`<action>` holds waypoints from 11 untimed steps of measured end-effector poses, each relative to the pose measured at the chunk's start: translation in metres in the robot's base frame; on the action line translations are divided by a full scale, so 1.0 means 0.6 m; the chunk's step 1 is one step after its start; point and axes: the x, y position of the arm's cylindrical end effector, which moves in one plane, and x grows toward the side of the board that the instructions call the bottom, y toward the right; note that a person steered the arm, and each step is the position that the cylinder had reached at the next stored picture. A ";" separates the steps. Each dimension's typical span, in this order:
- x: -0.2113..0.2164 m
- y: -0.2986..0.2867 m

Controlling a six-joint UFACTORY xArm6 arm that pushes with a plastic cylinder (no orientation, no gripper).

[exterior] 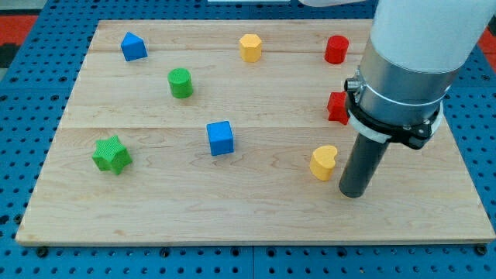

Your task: Slide the yellow heart to the left of the red star

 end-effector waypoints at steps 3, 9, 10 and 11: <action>-0.036 -0.002; -0.235 -0.155; -0.263 -0.133; -0.291 -0.143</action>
